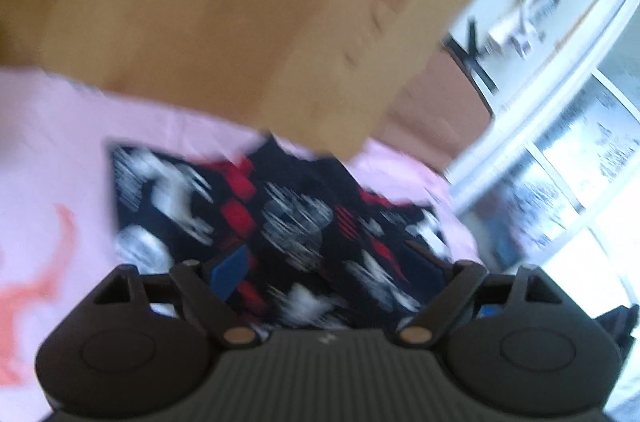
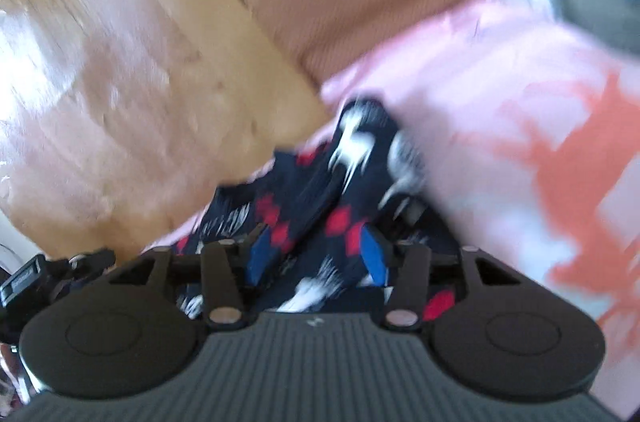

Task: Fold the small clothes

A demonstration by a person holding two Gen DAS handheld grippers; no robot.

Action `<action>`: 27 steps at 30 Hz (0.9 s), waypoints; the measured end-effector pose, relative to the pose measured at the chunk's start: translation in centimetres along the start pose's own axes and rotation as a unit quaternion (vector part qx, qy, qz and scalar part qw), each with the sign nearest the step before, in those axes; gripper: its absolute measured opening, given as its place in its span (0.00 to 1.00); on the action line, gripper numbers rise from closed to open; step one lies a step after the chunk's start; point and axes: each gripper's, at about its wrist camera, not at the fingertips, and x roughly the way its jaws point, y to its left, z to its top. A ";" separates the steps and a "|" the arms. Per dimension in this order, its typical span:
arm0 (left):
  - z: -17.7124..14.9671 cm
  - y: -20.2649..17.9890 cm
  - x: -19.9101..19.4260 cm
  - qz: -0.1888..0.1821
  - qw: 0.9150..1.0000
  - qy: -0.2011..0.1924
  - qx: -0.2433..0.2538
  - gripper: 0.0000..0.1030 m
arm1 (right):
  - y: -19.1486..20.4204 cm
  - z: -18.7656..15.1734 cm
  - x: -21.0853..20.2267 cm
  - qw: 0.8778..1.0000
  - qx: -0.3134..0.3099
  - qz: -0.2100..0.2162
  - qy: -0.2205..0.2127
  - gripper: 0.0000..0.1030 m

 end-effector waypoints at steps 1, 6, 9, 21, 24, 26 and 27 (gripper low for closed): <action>-0.3 -0.7 1.0 -0.007 1.000 0.023 -0.002 0.82 | -0.2 0.4 -0.2 1.000 -0.011 -0.005 -0.017 0.51; -1.6 -3.6 5.3 0.040 0.996 0.083 0.020 0.64 | -1.7 2.3 2.3 0.999 -0.007 -0.020 -0.045 0.51; -2.1 -3.8 6.8 0.055 0.992 0.110 0.010 0.14 | -1.8 2.1 3.4 0.999 -0.020 -0.011 -0.037 0.50; -4.1 -4.0 2.5 0.118 0.990 0.075 0.024 0.23 | -1.6 0.5 6.3 0.996 -0.082 -0.031 0.021 0.40; -3.4 -4.6 -0.1 0.140 0.989 0.020 0.034 0.33 | -1.6 1.0 4.7 0.997 -0.079 -0.014 0.002 0.40; -2.8 -4.9 -1.5 0.134 0.990 -0.009 0.036 0.33 | -1.9 1.8 3.2 0.996 -0.083 -0.023 -0.027 0.42; -2.5 -5.2 -1.7 0.122 0.992 -0.015 0.036 0.32 | -2.1 2.2 2.8 0.996 -0.077 -0.026 -0.031 0.42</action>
